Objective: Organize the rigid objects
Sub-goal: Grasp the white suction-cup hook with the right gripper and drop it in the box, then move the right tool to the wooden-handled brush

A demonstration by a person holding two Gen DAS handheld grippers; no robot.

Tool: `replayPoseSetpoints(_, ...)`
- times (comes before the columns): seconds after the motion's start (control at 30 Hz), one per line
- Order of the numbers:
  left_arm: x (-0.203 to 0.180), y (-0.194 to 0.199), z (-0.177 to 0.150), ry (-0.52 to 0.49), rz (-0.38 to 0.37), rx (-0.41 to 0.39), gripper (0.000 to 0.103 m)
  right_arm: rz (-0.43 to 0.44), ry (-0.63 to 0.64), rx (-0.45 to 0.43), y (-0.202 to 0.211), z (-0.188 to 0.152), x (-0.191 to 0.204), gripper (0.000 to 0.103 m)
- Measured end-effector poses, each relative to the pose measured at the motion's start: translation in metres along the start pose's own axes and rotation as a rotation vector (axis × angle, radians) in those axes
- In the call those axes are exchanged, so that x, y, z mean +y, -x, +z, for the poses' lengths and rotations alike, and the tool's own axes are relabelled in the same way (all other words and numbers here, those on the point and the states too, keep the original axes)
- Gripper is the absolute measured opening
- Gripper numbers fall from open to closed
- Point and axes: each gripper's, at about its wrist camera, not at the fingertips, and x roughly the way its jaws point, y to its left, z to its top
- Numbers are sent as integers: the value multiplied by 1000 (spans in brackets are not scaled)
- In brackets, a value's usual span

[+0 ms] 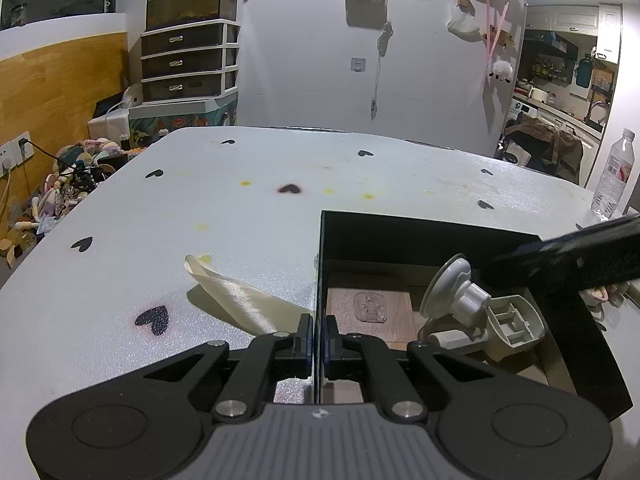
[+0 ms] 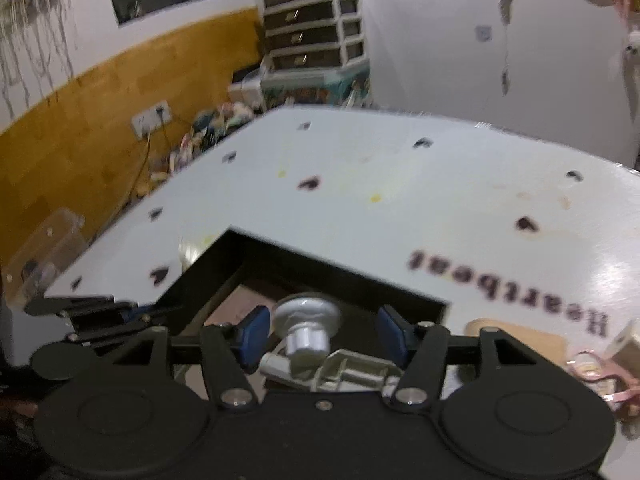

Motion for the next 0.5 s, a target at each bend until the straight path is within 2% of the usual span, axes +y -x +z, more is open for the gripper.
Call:
replayPoseSetpoints(0.1, 0, 0, 0, 1, 0, 0, 4, -32, -32, -61, 19, -1, -18, 73)
replayPoseSetpoints(0.17, 0, 0, 0, 2, 1, -1, 4, -64, -64, -100, 31, -4, -31, 83)
replayPoseSetpoints(0.23, 1, 0, 0, 4, 2, -1, 4, -112, -92, -134, 42, -7, -45, 86)
replayPoseSetpoints(0.33, 1, 0, 0, 4, 2, -1, 4, -206, -126, -174, 55, -15, -65, 98)
replayPoseSetpoints(0.5, 1, 0, 0, 4, 1, -1, 4, -381, -200, -207, 69, -35, -101, 101)
